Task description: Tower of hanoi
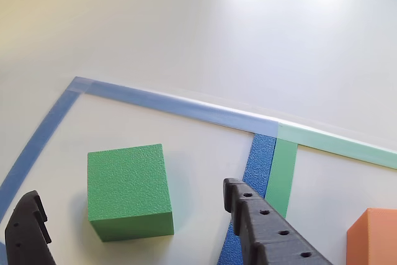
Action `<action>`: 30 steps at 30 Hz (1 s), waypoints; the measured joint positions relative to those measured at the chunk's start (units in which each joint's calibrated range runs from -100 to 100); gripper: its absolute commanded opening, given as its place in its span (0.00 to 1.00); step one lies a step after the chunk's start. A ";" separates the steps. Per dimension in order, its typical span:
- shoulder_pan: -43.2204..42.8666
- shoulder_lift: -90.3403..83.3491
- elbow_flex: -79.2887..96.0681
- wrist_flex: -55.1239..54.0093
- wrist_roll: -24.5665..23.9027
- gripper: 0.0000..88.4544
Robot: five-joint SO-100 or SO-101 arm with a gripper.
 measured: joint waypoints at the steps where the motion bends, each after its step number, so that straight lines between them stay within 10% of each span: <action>1: 0.00 0.17 -0.09 0.00 0.00 0.36; 30: -2.30 3.95 -2.41 -1.36 -0.75 0.15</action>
